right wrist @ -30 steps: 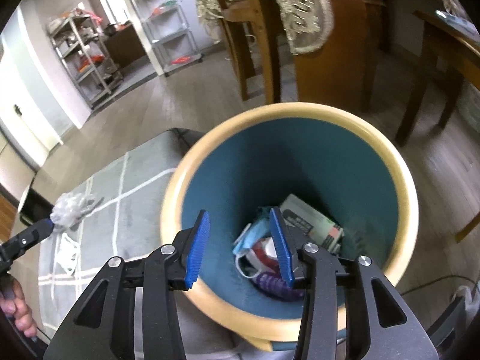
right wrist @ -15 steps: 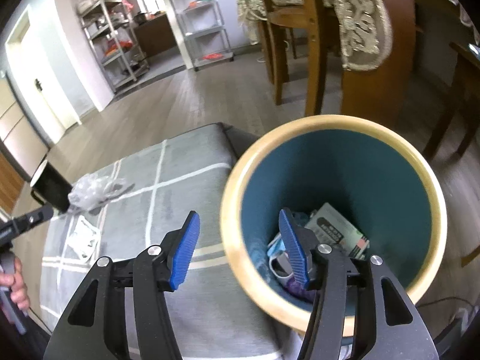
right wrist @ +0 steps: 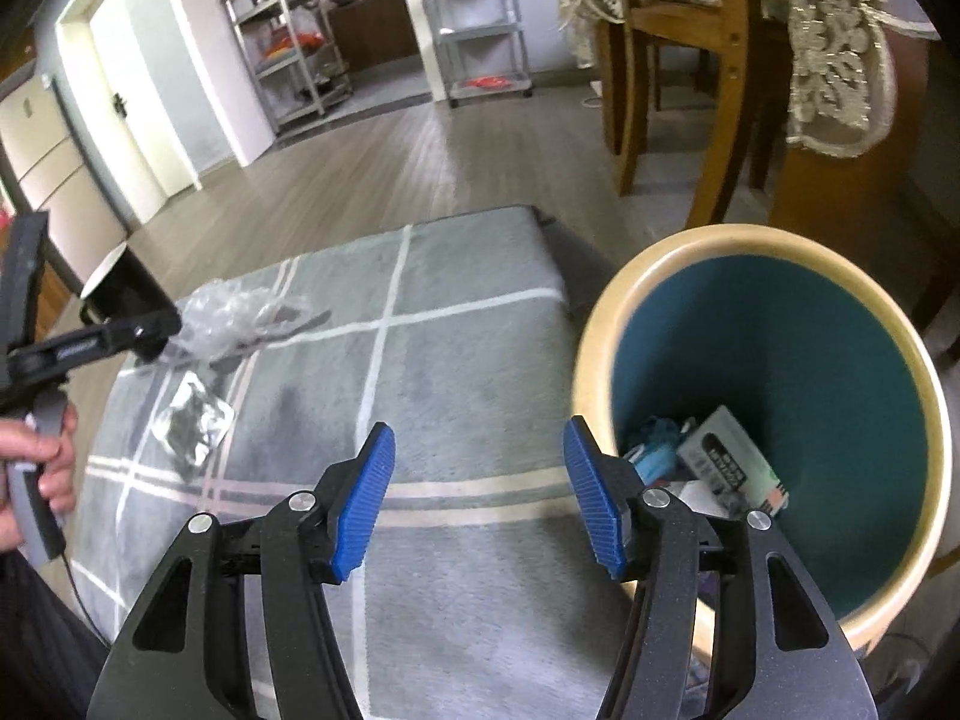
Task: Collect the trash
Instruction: 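Grasp the clear plastic bag with the left tool while the right tool grasps the foil tray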
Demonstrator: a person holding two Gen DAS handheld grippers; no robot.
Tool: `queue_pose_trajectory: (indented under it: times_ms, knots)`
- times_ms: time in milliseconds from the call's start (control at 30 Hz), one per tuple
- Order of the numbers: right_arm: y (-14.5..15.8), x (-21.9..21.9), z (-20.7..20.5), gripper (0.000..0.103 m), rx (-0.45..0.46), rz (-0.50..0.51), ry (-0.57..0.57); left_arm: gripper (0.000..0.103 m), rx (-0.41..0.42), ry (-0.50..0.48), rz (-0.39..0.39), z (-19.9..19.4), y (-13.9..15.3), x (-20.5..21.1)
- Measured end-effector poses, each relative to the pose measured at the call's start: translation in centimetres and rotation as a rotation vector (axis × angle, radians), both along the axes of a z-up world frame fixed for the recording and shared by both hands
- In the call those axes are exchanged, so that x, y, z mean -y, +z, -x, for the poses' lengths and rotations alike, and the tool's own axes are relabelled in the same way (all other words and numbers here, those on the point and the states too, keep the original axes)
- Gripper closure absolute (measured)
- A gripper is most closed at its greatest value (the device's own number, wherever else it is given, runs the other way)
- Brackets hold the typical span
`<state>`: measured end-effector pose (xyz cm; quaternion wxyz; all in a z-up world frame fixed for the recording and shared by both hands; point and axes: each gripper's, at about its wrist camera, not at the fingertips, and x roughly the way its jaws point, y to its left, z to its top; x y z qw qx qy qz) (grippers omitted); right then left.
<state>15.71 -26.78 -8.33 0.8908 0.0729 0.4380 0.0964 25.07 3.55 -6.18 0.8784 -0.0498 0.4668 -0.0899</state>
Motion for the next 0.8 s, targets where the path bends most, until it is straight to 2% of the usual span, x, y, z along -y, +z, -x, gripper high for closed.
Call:
queue_pose_trajectory:
  times_ms: [300, 400, 467, 567, 667, 800]
  knots:
    - [-1.0, -1.8, -0.7, 0.040, -0.023, 0.009, 0.055, 0.033, -0.021, -0.007, -0.035, -2.1, -1.7, 0.0]
    - [-0.9, -2.6, -0.7, 0.032, -0.022, 0.000, 0.091, 0.046, -0.041, -0.015, -0.051, -2.6, -2.4, 0.1]
    - [-1.0, -3.4, -0.8, 0.030, -0.025, -0.005, 0.118, 0.070, -0.046, -0.024, -0.062, -2.7, -2.6, 0.1]
    - [-1.0, -4.9, -0.9, 0.029, -0.030, -0.007, 0.180, 0.087, -0.057, -0.035, -0.061, -2.6, -2.8, 0.1]
    - [-0.9, -6.9, -0.9, 0.029, -0.029, -0.001, 0.256, 0.095, -0.051, -0.037, -0.045, -2.3, -2.6, -0.2]
    - [-0.7, -10.0, -0.9, 0.025, -0.018, 0.014, 0.381, 0.097, -0.030, -0.014, -0.008, -2.0, -1.8, -1.2]
